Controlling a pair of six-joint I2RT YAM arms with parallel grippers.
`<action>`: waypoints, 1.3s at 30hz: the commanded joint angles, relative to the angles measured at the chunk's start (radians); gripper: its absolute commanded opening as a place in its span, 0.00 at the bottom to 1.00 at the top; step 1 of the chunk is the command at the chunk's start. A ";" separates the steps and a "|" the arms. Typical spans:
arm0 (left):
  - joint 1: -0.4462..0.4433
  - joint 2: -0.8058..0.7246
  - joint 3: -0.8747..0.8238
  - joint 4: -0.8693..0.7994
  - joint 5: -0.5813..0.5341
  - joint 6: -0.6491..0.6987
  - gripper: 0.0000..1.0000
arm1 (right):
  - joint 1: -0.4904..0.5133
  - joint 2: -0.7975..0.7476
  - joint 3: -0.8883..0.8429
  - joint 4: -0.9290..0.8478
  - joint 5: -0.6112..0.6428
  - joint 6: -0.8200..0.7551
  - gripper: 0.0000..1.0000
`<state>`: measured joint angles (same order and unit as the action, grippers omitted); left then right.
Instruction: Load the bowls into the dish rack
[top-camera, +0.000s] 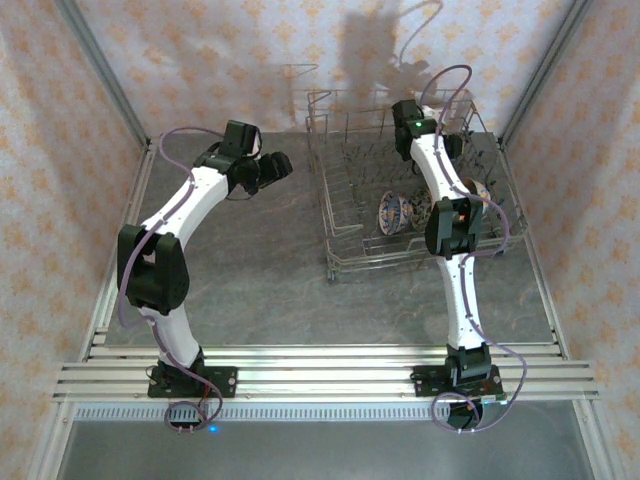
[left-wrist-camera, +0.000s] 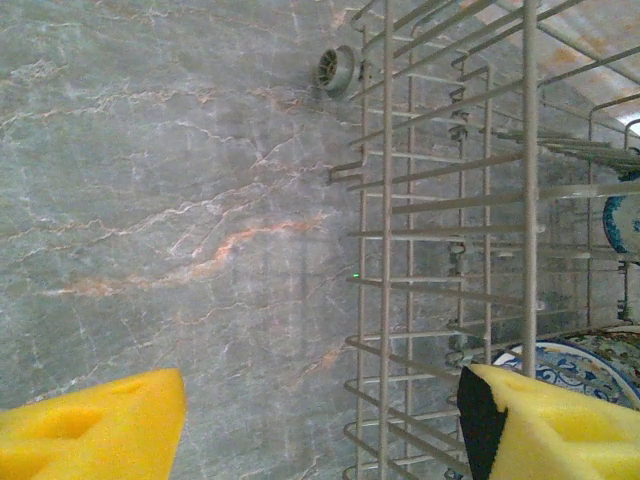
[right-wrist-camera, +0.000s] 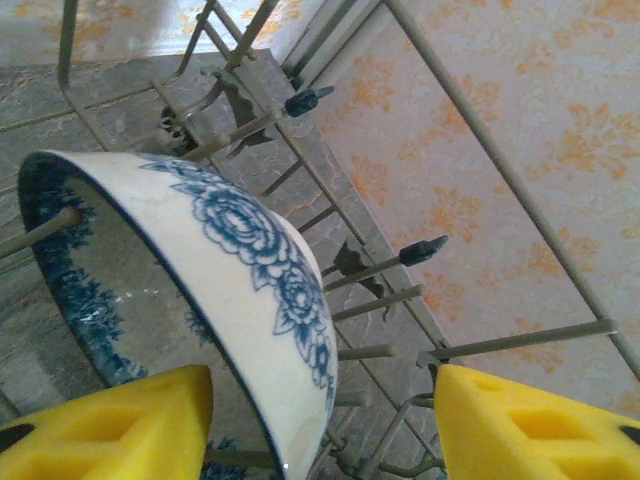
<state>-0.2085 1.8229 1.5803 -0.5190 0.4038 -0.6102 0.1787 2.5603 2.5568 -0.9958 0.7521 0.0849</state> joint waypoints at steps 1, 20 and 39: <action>0.006 -0.064 -0.025 -0.026 -0.037 -0.016 0.73 | 0.005 -0.093 0.028 -0.021 -0.027 -0.010 0.67; 0.158 -0.281 -0.185 -0.310 -0.292 -0.078 0.74 | 0.108 -0.400 -0.115 -0.154 -0.241 -0.024 0.75; 0.465 -0.364 -0.350 -0.549 -0.359 -0.095 0.73 | 0.188 -0.577 -0.433 -0.023 -0.580 -0.044 0.72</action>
<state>0.2329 1.4490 1.2491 -1.0340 0.0662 -0.7033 0.3710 2.0319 2.1448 -1.0508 0.2039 0.0532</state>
